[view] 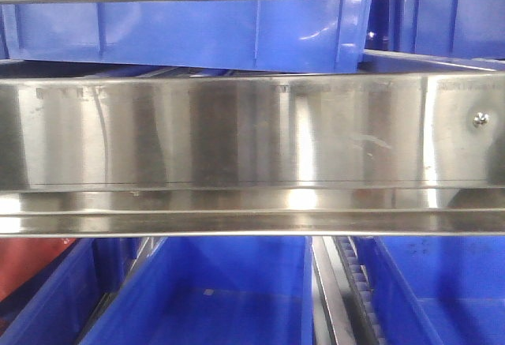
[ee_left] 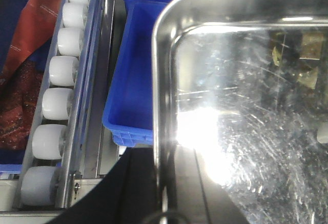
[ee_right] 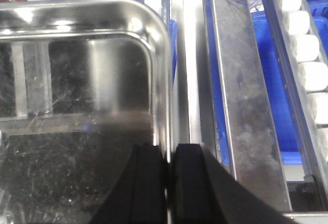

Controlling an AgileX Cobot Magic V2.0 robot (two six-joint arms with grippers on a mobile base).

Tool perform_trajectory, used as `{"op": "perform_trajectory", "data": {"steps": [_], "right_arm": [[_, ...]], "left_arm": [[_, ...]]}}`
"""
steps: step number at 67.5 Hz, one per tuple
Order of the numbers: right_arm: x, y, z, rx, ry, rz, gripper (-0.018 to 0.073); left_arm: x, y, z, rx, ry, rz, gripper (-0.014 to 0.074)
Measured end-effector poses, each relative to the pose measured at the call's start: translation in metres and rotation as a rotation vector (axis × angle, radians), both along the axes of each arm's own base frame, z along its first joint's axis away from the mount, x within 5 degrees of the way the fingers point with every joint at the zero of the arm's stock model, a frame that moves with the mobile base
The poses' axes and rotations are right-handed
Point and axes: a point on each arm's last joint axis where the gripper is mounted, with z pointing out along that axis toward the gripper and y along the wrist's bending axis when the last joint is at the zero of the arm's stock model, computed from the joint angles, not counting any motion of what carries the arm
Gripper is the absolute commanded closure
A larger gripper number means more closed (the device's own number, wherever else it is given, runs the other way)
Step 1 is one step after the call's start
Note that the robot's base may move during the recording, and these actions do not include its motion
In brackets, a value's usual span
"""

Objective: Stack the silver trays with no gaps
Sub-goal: 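Hold the silver tray raised in both grippers above the shelf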

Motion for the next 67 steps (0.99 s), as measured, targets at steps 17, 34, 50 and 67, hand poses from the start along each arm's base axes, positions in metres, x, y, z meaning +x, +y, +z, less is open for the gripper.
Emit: {"op": "perform_trajectory", "data": {"steps": [17,34,50,67], "right_arm": [[0.0015,0.0015,-0.0037,-0.026,0.011,-0.009,0.0574],[0.0019,0.0008,-0.0035,-0.034,0.007,-0.013,0.0574],[0.0021,0.0006,-0.0033,-0.036,0.003,-0.013,0.0574],[0.0021,0.0006,-0.0033,-0.036,0.003,-0.013,0.0574]], "left_arm": [[0.0001,-0.0002,0.0001,0.000,-0.001,-0.003,0.0614],[0.0005,-0.0013,0.0006,-0.008,-0.009,-0.013,0.0614],[0.0010,-0.0016,0.0011,-0.009,-0.017,-0.016,0.0614],[0.0012,-0.0016,0.0012,-0.008,-0.019,-0.017,0.0614]]}}
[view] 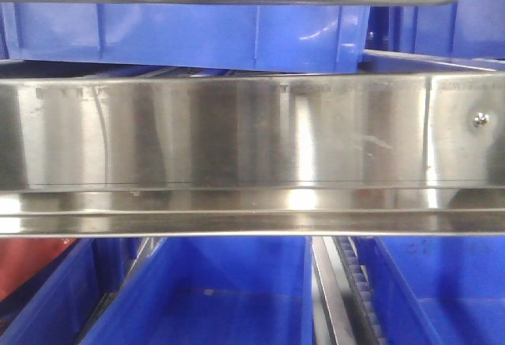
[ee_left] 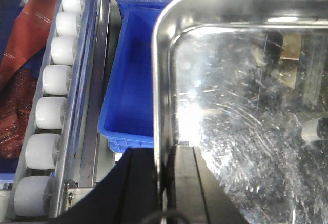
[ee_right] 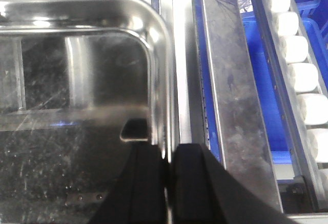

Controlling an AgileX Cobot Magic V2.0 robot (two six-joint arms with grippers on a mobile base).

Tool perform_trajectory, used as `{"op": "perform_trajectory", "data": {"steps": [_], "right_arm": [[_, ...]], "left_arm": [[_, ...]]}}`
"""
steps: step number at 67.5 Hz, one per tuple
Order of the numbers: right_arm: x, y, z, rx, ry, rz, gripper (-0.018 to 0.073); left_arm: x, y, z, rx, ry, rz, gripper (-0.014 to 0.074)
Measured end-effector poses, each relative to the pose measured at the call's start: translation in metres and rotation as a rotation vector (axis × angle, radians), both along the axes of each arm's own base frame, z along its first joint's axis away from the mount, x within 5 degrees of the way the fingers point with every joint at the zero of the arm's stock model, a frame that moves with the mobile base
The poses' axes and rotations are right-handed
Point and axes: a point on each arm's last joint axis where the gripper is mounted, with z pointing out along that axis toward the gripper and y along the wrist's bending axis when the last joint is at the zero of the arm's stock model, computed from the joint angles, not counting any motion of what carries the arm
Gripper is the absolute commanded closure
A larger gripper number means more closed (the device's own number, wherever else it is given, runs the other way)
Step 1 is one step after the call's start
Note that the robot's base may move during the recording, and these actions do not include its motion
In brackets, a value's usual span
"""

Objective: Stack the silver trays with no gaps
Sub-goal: 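Hold the silver tray raised in both grippers above the shelf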

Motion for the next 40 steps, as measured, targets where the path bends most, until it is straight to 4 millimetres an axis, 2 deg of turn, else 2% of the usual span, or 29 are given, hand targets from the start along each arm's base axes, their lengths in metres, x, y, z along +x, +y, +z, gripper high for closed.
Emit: {"op": "perform_trajectory", "data": {"steps": [40], "right_arm": [[0.0001,0.0001,0.0000,0.001,-0.001,0.001,0.0574]], "left_arm": [[0.0010,0.0000,0.0010,0.003,-0.016,-0.004,0.0614]]}}
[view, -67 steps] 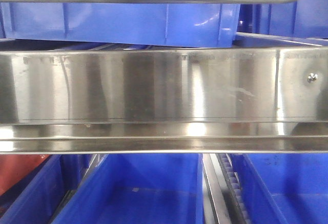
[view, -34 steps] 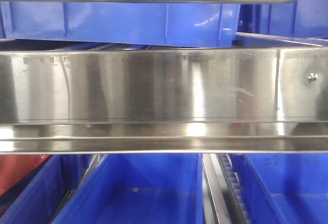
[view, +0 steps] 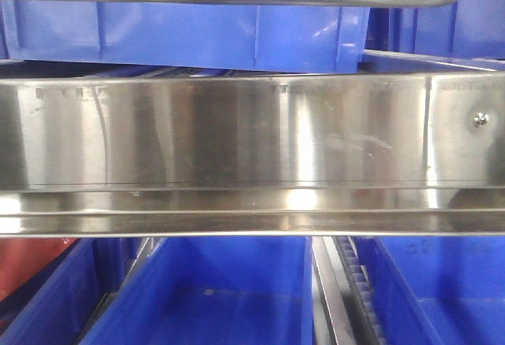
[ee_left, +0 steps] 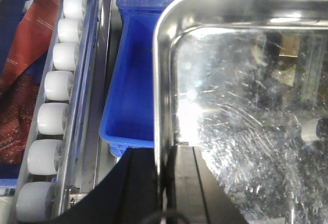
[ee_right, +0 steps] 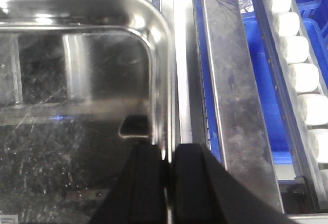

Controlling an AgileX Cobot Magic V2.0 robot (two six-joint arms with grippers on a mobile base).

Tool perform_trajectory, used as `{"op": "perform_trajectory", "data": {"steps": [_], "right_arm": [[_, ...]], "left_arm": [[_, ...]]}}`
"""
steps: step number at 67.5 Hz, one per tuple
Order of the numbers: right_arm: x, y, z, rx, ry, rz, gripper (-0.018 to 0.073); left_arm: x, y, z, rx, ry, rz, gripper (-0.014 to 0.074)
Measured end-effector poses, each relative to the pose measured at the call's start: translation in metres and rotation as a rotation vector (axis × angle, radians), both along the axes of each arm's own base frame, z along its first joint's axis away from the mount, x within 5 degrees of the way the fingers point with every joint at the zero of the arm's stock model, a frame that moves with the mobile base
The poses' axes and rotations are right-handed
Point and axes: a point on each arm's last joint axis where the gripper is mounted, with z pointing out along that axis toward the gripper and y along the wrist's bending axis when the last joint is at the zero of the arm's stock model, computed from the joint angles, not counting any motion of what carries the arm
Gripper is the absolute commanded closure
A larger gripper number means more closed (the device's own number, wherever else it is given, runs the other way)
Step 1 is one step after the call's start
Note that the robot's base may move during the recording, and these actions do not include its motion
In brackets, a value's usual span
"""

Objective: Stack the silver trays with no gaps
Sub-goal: 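Hold the silver tray raised in both grippers above the shelf, then carry the tray in both grippers while the base drives away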

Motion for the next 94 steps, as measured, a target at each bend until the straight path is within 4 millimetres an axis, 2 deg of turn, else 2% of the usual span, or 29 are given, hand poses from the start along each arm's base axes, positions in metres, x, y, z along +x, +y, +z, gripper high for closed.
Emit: {"op": "perform_trajectory", "data": {"steps": [94], "right_arm": [[0.0008,0.0007,0.0007,0.005,-0.012,0.005,0.0574]], "left_arm": [[0.0017,0.0003,0.0017,0.012,-0.027,-0.007,0.0614]]}}
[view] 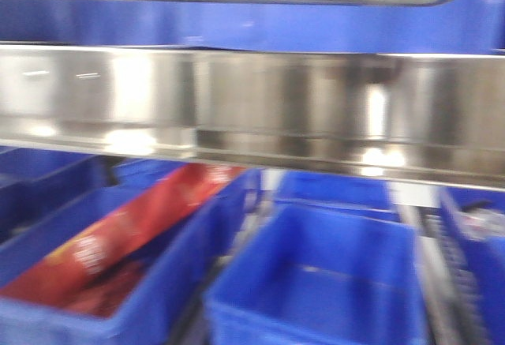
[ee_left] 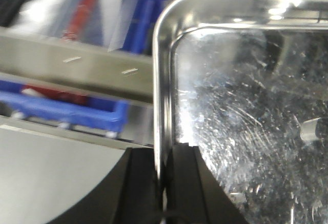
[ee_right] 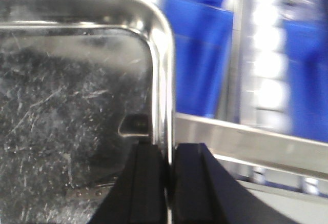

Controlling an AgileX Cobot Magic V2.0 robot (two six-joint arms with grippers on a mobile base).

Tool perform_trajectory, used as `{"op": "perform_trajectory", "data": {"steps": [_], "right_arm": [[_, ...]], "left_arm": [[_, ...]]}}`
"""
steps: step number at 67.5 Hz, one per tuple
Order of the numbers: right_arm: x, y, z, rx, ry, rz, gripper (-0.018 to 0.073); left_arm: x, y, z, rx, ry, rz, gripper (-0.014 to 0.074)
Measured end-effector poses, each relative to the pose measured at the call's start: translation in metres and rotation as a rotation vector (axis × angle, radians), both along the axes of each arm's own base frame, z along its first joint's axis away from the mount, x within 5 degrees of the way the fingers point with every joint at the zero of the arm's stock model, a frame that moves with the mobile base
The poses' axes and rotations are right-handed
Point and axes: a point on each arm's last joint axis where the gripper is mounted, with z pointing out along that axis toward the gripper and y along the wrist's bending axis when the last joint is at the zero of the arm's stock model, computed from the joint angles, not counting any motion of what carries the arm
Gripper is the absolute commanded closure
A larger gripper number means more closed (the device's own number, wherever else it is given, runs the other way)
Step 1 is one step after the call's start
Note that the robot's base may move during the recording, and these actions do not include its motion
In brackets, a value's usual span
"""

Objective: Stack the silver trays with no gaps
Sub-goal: 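Carry the tray in both grippers while the base drives away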

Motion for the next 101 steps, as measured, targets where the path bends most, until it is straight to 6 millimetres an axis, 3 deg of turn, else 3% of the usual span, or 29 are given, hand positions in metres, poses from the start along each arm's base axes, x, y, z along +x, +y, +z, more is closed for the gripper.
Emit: {"op": "perform_trajectory", "data": {"steps": [40,101], "right_arm": [[0.004,0.008,0.003,0.070,-0.050,0.050,0.0574],[0.008,0.017,0.005,0.143,-0.107,0.117,0.0574]], "left_arm": [[0.011,0.006,0.015,0.122,-0.211,-0.020,0.0614],[0.012,0.015,0.019,0.174,-0.234,0.025,0.0614]]}}
